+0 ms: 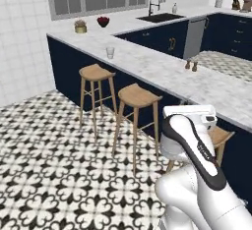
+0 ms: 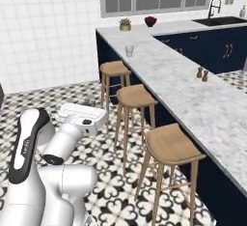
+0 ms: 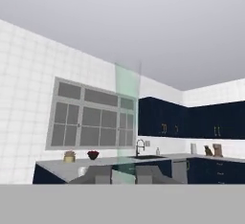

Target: Take a straw from the drawer in front and place it inside the glass cup on the dining counter.

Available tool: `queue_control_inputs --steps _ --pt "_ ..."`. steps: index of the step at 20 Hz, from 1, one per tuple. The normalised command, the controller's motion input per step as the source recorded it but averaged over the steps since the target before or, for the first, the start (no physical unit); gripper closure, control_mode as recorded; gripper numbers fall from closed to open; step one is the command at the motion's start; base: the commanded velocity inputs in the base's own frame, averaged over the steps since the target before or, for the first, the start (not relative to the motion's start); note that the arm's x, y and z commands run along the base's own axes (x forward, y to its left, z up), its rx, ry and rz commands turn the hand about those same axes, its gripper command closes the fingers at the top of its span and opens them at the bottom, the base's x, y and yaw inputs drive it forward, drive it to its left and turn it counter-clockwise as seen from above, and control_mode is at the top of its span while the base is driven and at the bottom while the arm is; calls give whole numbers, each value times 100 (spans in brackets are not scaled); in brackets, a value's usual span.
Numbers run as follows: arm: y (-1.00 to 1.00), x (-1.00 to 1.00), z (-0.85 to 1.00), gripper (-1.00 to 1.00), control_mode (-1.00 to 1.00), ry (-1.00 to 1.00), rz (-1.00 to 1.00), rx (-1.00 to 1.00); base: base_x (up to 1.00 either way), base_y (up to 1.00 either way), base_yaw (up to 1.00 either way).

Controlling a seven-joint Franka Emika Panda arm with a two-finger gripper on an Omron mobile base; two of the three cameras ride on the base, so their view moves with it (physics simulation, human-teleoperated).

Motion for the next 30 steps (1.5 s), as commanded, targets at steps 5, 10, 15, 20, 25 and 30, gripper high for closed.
queue_control_inputs --steps 5,10,15,20,25,30 --pt "0 0 0 100 100 0 0 0 48 100 -35" --pt "0 0 0 100 100 0 0 0 50 100 -27" --pt "0 0 0 100 100 0 0 0 59 100 -25" --pt "0 0 0 100 100 0 0 0 63 98 -26" --pt "0 0 0 100 100 0 0 0 67 63 -20" --pt "0 0 0 100 100 0 0 0 80 45 -22"
